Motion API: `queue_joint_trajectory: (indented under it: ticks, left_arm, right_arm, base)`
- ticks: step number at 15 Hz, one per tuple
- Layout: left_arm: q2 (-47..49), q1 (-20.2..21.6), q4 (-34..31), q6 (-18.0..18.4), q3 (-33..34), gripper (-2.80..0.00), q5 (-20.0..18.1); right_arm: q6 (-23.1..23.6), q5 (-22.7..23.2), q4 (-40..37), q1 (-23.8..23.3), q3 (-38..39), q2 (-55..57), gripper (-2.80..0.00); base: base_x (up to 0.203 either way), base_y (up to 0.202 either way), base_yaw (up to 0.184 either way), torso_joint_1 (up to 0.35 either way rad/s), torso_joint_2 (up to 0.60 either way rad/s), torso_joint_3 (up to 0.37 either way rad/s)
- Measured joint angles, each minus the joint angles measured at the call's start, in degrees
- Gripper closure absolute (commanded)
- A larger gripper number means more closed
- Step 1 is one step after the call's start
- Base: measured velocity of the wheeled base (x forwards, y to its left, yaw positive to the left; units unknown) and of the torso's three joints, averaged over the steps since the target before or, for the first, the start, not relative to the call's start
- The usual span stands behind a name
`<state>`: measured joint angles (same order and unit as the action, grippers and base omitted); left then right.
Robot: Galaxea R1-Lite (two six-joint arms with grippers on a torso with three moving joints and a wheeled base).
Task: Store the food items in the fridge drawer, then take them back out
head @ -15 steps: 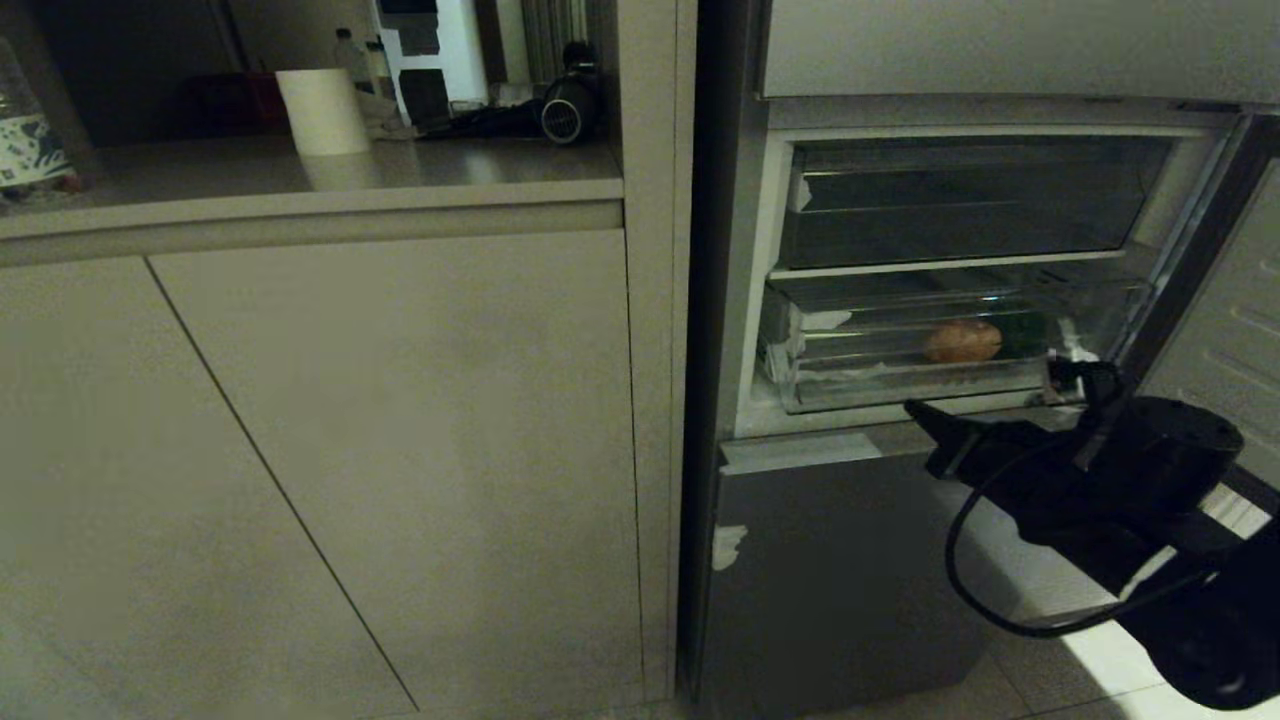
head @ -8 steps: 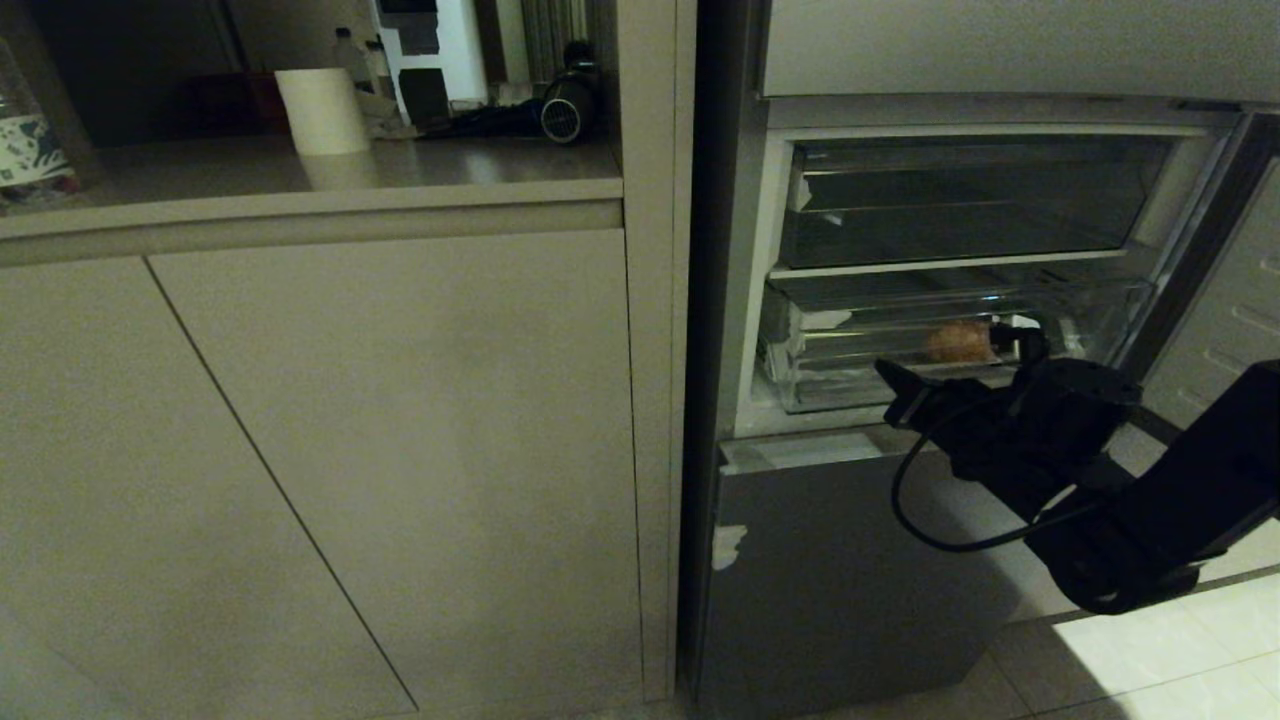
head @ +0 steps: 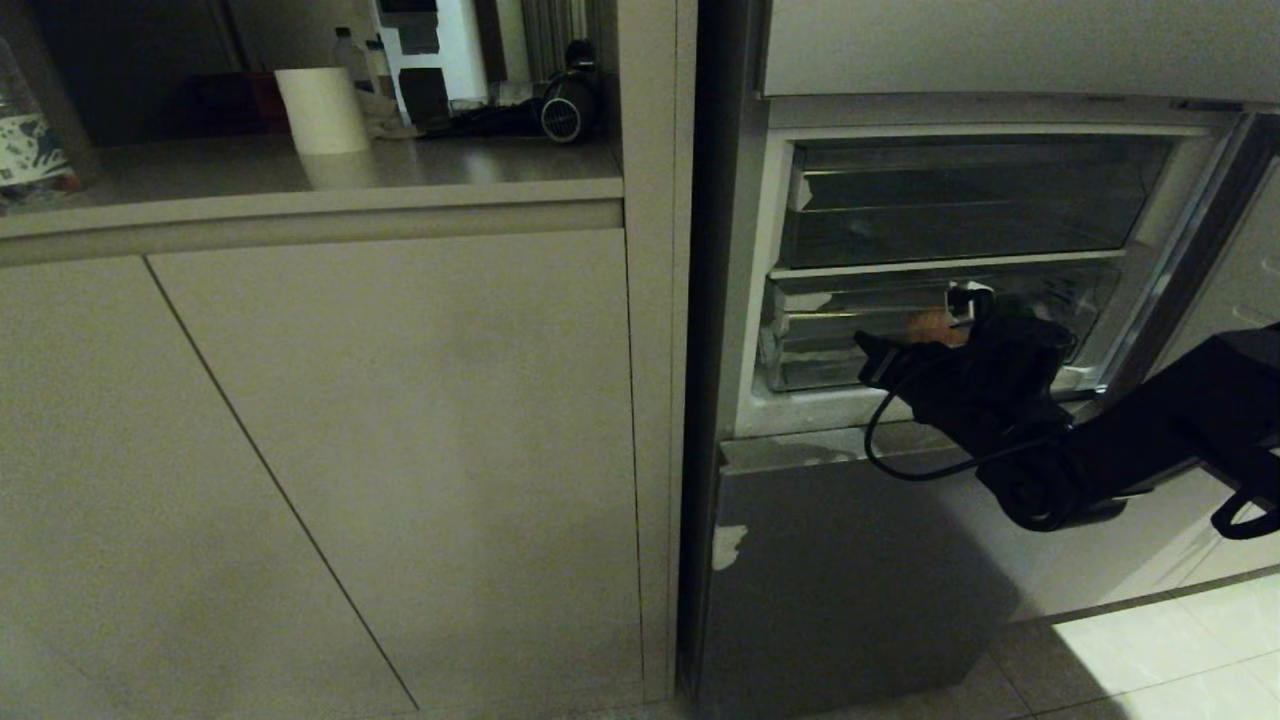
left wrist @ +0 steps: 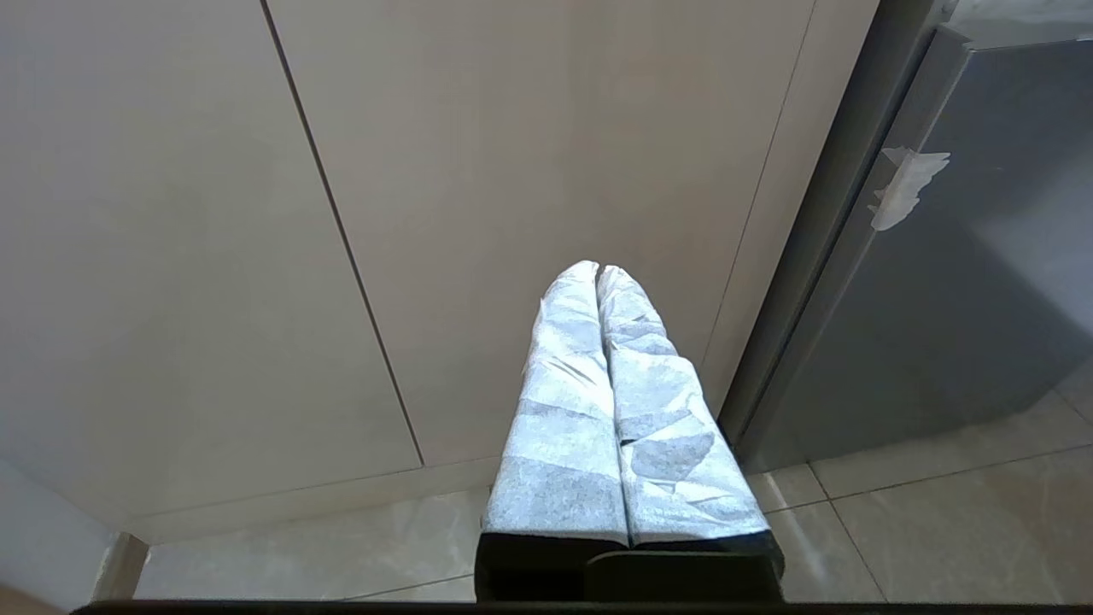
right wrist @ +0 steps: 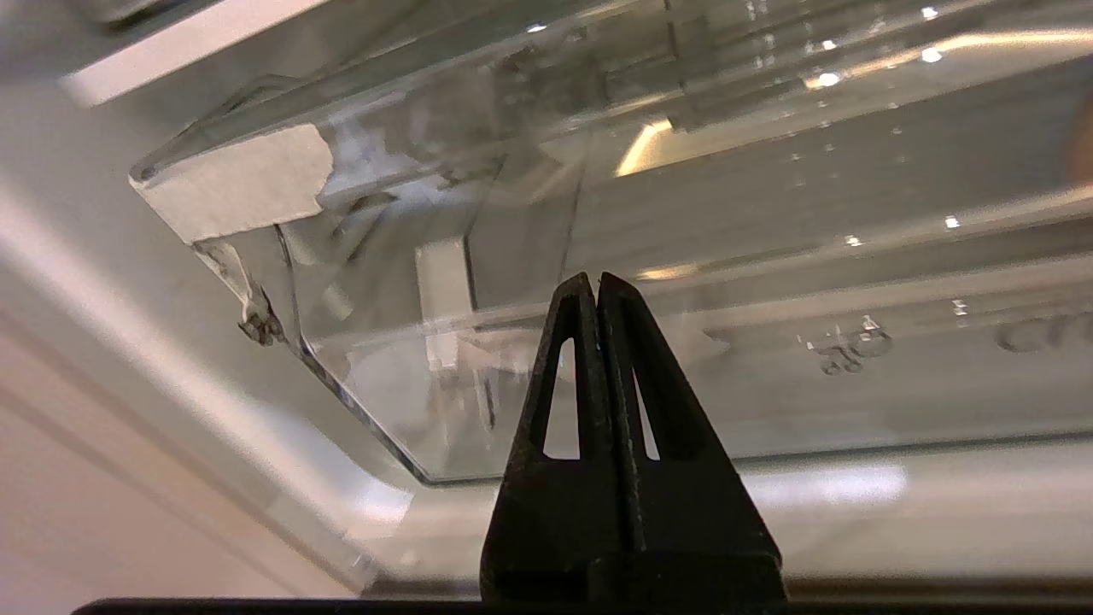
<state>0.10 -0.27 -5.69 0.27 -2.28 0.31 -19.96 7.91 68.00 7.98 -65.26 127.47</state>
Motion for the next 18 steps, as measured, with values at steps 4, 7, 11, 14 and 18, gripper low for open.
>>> queue_joint_trajectory:
  ticks: [4,7,11,14,18]
  left_arm:
    - [0.0,0.0,0.0,0.0,0.0,0.00,0.0]
    - [0.0,0.0,0.0,0.0,0.0,0.00,0.0]
    - [0.0,0.0,0.0,0.0,0.0,0.00,0.0]
    - [0.0,0.0,0.0,0.0,0.0,0.00,0.0]
    - [0.0,0.0,0.0,0.0,0.0,0.00,0.0]
  right_arm:
    - [-0.4,-0.1,-2.0,0.0,-0.2,-0.3,0.00]
    - [-0.5,-0.3,-1.3,0.0,8.9,-6.2,0.00]
    - [0.3,-0.3,2.1,0.0,25.8,-16.0,0.00]
    - [3.0,-0.3,13.8,-0.5,38.1,-19.9,0.00]
    - [5.2,-0.3,19.2,-1.8,46.8,-21.7,0.00]
  base:
    - [0.000,0.000,0.000,0.000,0.00,0.000]
    - [0.000,0.000,0.000,0.000,0.00,0.000]
    - [0.000,0.000,0.000,0.000,0.00,0.000]
    - [-0.003,0.002,-0.072,0.003,0.00,0.003]
    - [-0.001,0.008,-0.180,0.002,0.00,0.003]
